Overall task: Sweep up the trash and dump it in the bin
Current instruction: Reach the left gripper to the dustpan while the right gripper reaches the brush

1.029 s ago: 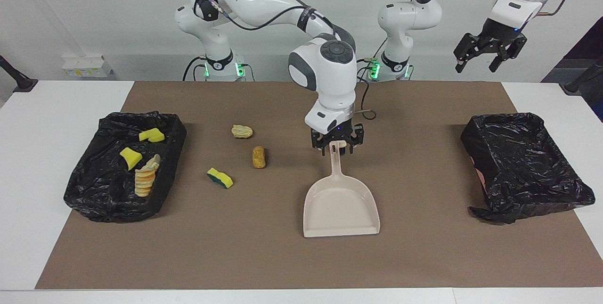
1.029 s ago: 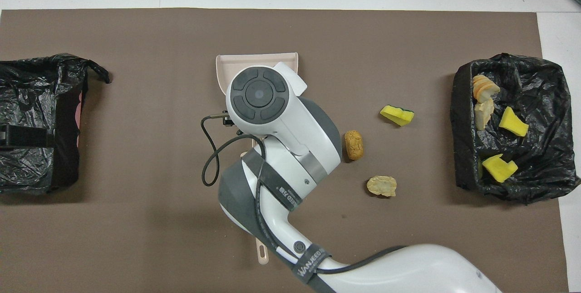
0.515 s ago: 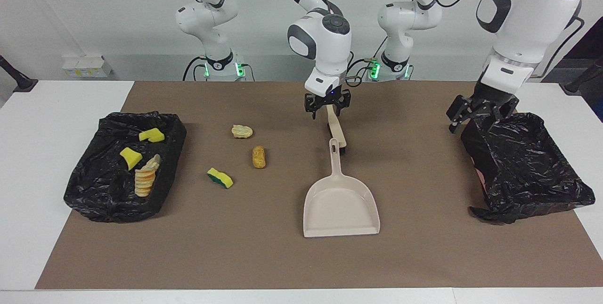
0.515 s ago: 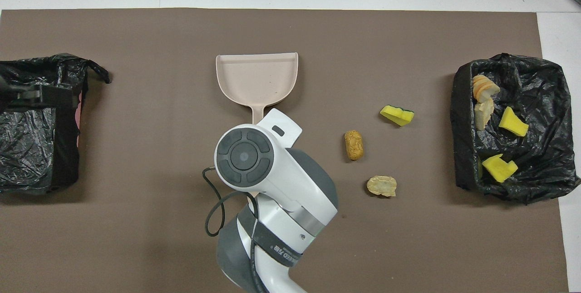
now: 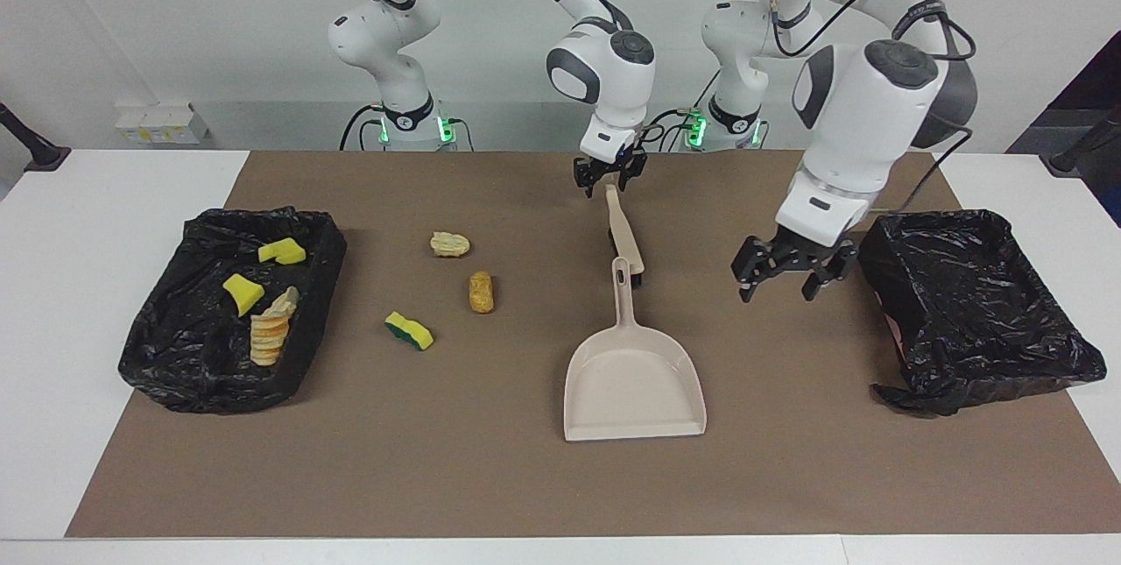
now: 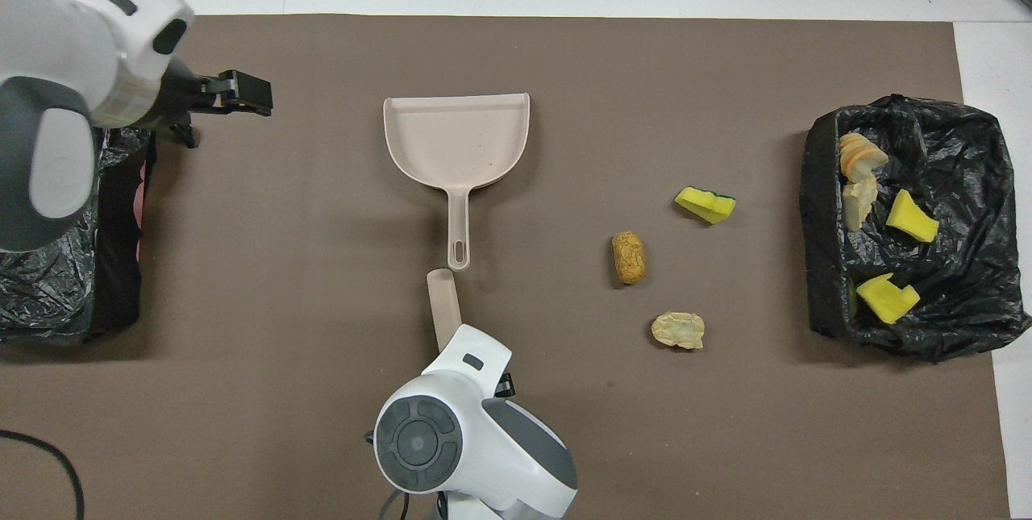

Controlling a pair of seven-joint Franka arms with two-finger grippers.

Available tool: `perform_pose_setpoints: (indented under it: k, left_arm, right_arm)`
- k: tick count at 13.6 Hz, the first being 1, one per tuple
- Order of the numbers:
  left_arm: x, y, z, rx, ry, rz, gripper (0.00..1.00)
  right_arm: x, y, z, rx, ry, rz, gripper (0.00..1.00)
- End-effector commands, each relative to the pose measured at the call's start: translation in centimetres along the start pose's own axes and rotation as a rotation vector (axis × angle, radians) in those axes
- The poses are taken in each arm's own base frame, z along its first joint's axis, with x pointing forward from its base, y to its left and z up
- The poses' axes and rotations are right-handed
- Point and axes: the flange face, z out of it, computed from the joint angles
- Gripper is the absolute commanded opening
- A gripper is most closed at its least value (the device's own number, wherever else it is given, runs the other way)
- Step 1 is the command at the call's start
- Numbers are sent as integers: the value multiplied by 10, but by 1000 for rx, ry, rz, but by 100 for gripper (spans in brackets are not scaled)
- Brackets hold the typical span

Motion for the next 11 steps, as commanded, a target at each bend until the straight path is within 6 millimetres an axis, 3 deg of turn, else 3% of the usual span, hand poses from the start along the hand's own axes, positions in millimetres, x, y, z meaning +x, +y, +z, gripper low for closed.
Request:
perform_pose_setpoints:
  k: [1, 3, 4, 5, 8, 11]
  left_arm:
    - [-9, 40, 12, 7, -2, -19, 100]
    - [-28, 56, 35, 20, -49, -8, 100]
    - [-34, 61, 49, 28, -71, 1, 100]
    - [-40, 64, 63, 37, -91, 10, 100]
    - [-62, 86, 107, 16, -92, 31, 100]
    - [-90, 108, 131, 33, -136, 61, 100]
  right_arm:
    - [-6, 4, -7, 61, 13, 27, 59]
    - [-8, 0, -7, 69, 18, 22, 46]
    - [-8, 0, -7, 69, 18, 22, 20]
    - [-8, 0, -7, 69, 18, 29, 1]
    - [-8, 0, -8, 67, 14, 41, 0]
    - [-13, -6, -11, 65, 11, 113, 0]
